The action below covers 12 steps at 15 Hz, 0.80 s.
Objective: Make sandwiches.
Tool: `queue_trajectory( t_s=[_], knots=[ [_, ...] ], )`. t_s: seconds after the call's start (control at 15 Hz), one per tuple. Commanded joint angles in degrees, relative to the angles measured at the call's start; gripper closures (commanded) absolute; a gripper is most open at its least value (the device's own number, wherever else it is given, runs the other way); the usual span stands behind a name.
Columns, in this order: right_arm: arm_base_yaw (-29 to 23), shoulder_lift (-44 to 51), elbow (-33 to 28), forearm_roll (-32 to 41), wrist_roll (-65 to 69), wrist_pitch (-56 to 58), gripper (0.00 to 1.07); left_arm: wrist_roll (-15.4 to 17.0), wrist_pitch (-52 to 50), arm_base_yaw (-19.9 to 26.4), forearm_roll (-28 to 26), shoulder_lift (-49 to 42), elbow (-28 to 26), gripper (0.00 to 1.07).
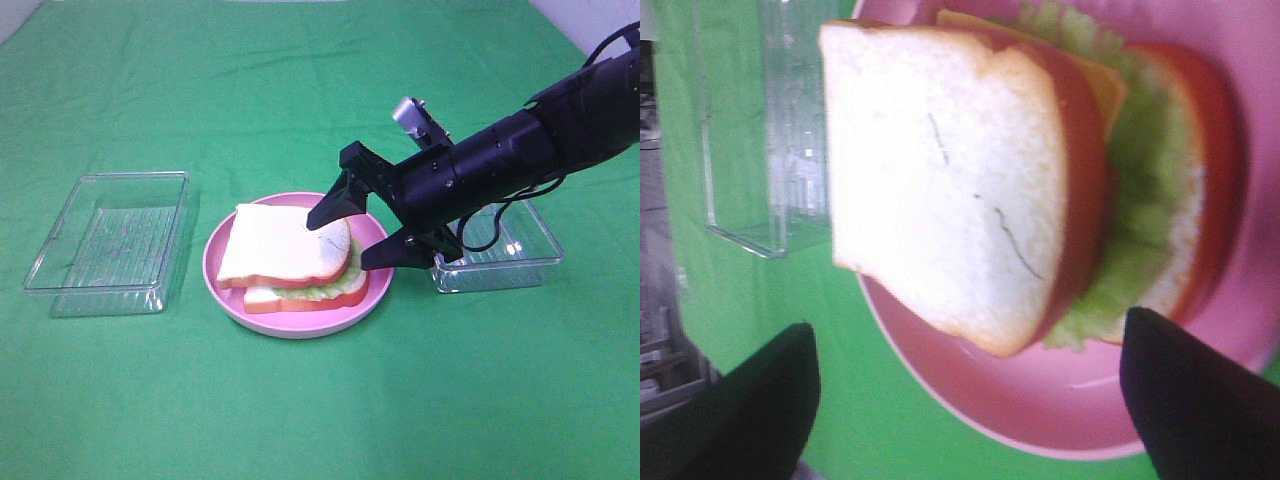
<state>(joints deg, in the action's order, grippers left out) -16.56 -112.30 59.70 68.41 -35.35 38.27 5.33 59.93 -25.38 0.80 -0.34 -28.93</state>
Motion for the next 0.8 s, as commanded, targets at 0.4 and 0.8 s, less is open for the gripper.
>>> queue_trajectory(
  t_s=[0.4, 0.8],
  knots=[
    [0.17, 22.63, -0.23, -46.01, 18.51, 8.25, 0.31, 0.06, -0.63, -0.17, 0.11, -1.09, 0.23, 0.33],
    [0.17, 48.76, -7.33, -59.47, 25.61, 16.67, 0.31, -0.23, -0.69, -0.17, 0.11, -1.09, 0.23, 0.33]
  ],
)
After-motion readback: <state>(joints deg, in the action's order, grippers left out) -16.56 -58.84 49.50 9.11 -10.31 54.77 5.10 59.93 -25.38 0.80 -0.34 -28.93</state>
